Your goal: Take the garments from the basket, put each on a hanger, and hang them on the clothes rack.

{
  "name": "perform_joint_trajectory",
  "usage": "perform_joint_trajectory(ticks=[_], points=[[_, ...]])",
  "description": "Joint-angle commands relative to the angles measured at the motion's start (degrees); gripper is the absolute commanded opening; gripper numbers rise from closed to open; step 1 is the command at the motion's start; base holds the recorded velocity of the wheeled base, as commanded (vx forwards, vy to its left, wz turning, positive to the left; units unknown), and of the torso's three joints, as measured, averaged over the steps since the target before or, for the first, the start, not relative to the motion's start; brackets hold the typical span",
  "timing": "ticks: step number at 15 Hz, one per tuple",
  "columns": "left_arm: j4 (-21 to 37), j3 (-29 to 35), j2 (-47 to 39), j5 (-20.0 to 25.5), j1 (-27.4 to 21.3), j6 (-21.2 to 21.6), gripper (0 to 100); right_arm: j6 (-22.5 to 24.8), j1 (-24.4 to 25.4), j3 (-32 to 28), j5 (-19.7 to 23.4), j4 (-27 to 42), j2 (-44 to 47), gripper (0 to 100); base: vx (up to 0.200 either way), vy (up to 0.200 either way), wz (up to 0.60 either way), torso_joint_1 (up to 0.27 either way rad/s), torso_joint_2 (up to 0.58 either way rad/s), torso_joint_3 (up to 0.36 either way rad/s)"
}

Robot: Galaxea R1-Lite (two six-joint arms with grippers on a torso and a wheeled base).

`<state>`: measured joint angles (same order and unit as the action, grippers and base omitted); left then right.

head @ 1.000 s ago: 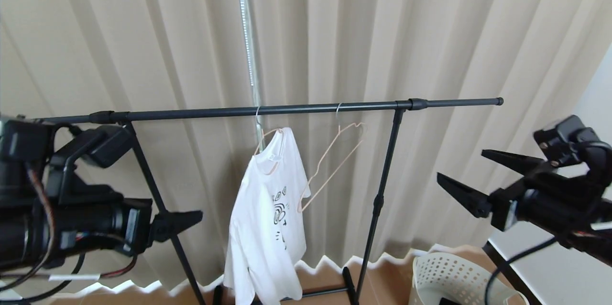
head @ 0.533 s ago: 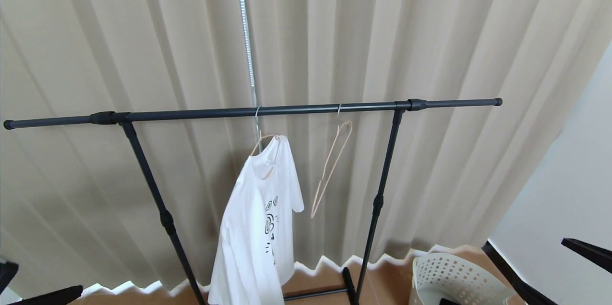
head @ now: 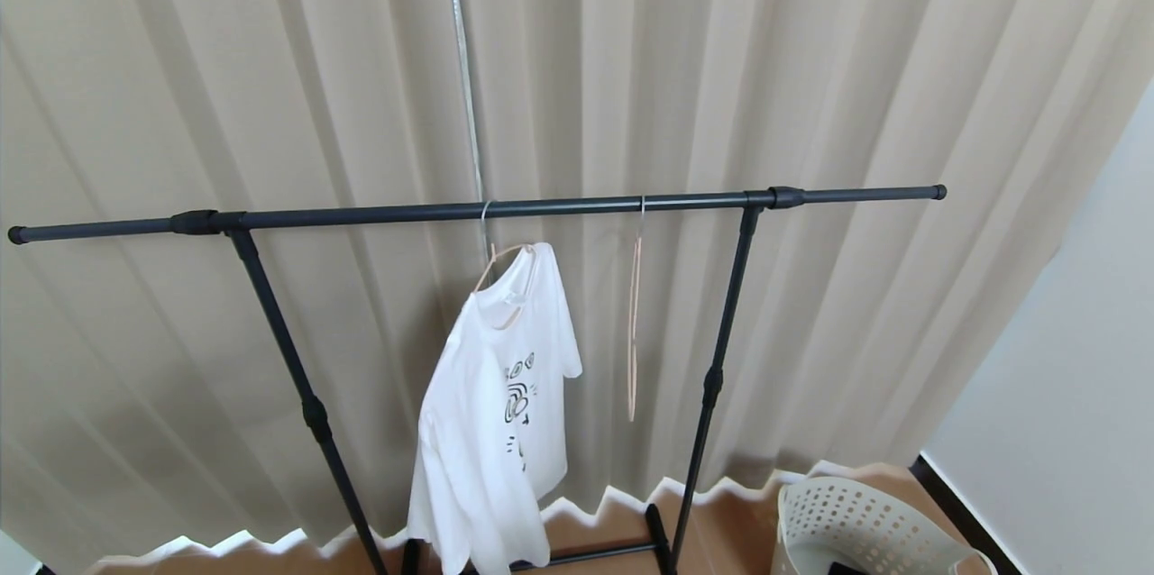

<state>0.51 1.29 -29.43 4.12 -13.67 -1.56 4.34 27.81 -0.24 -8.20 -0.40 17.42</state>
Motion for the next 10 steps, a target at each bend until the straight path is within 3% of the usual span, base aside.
perform_joint_trajectory(ticks=[1, 2, 3, 4, 6, 9, 10], points=[[0.28, 0.03, 2.89, -1.40, 0.13, 0.24, 100, -0.21, -2.41, -0.02, -0.15, 0.23, -6.17, 100, 0.000, 0.000, 0.00, 0.000, 0.00, 0.000], [0.45, 0.03, 3.85, -4.03, 0.13, 0.51, 100, -0.21, -6.63, -0.02, -0.06, 0.23, -6.35, 100, 0.000, 0.000, 0.00, 0.000, 0.00, 0.000], [0.45, 0.03, 3.85, -4.03, 0.13, 0.51, 100, -0.21, -6.63, -0.02, -0.06, 0.23, -6.35, 100, 0.000, 0.000, 0.00, 0.000, 0.00, 0.000], [1.51, 0.20, 7.98, -7.02, 0.13, 0.59, 100, -0.12, -11.72, -0.02, 0.29, 0.23, -8.81, 100, 0.000, 0.000, 0.00, 0.000, 0.00, 0.000], [3.44, 0.55, 12.99, -7.20, 0.48, 1.12, 100, -0.21, -12.43, -0.02, 0.65, 0.31, -10.04, 100, 0.000, 0.000, 0.00, 0.000, 0.00, 0.000], [3.71, 0.73, 19.85, -6.32, 7.86, 2.44, 100, -0.21, -15.15, -0.02, 1.17, 0.31, -12.32, 100, 0.000, 0.000, 0.00, 0.000, 0.00, 0.000], [3.79, 0.73, 23.63, -4.65, 7.86, 2.62, 100, -0.30, -15.41, -0.02, 1.17, 0.31, -12.23, 100, 0.000, 0.000, 0.00, 0.000, 0.00, 0.000]])
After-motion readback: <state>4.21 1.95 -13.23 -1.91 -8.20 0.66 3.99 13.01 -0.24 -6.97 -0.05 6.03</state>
